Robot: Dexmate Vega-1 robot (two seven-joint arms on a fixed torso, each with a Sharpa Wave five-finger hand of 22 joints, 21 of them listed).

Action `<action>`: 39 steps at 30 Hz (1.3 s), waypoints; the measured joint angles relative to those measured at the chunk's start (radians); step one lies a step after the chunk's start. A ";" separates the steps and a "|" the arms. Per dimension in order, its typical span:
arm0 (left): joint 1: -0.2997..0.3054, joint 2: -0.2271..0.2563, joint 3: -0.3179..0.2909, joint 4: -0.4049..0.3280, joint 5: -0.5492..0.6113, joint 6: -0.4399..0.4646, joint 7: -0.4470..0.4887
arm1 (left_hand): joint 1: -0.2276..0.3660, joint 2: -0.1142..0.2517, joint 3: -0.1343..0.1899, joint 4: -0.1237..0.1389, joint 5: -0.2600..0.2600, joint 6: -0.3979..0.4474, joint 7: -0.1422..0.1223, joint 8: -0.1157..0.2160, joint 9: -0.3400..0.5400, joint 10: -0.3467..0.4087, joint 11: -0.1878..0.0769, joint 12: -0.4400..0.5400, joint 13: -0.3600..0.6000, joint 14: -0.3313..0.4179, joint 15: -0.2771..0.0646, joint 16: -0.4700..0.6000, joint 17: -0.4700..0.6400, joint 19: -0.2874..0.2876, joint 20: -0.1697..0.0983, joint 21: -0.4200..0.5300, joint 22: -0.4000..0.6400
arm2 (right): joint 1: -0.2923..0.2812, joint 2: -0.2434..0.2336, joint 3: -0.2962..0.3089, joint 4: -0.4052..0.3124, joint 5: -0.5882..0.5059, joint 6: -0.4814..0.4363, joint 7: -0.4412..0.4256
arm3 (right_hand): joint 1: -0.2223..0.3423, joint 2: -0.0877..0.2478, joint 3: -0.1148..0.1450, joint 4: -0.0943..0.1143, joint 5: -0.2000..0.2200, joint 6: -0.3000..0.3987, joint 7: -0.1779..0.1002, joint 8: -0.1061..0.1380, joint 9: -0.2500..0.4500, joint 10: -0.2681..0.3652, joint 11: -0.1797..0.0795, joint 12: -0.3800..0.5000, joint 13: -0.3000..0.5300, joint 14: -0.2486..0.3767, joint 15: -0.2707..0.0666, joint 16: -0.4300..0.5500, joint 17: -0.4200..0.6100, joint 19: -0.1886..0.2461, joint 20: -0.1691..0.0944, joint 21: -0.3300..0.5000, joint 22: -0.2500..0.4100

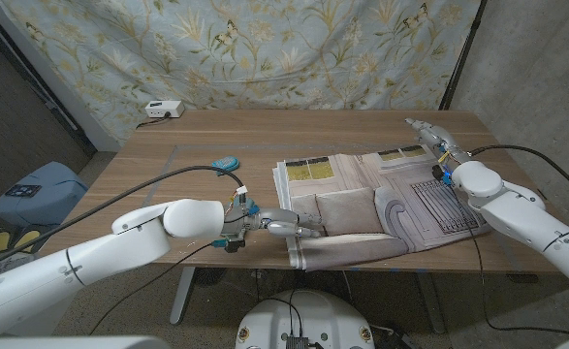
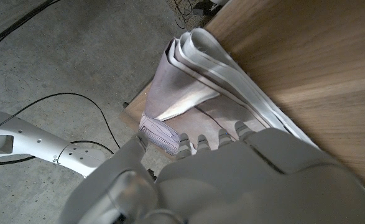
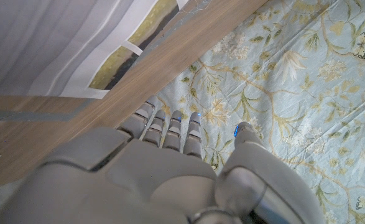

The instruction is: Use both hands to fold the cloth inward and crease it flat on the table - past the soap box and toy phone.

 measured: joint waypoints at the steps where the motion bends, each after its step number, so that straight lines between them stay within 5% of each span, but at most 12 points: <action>1: -0.003 -0.001 0.002 0.000 0.000 0.002 -0.003 | 0.000 0.000 0.002 0.004 0.000 0.000 0.000 0.000 0.000 0.000 0.000 0.004 0.000 0.000 0.000 0.000 0.000 0.000 0.000 0.000 0.000 | 0.001 -0.001 0.000 -0.001 -0.003 -0.005 0.000 | 0.000 0.000 0.000 0.000 0.000 0.000 0.000 0.000 0.000 -0.001 -0.001 0.000 0.000 0.000 0.000 0.000 0.000 0.000 0.000 0.000 0.000; 39: -0.128 -0.066 0.107 0.036 0.073 0.056 -0.146 | -0.047 0.005 0.017 0.052 0.004 0.036 0.011 0.000 0.000 0.007 -0.001 0.004 0.000 0.000 0.008 0.008 0.000 -0.006 0.005 0.005 -0.001 | 0.042 -0.063 -0.002 -0.030 -0.089 -0.071 0.010 | 0.000 0.000 0.001 -0.013 0.000 -0.005 0.009 0.000 0.000 -0.005 -0.005 0.000 0.000 -0.005 -0.006 0.000 -0.005 -0.001 0.002 0.004 0.000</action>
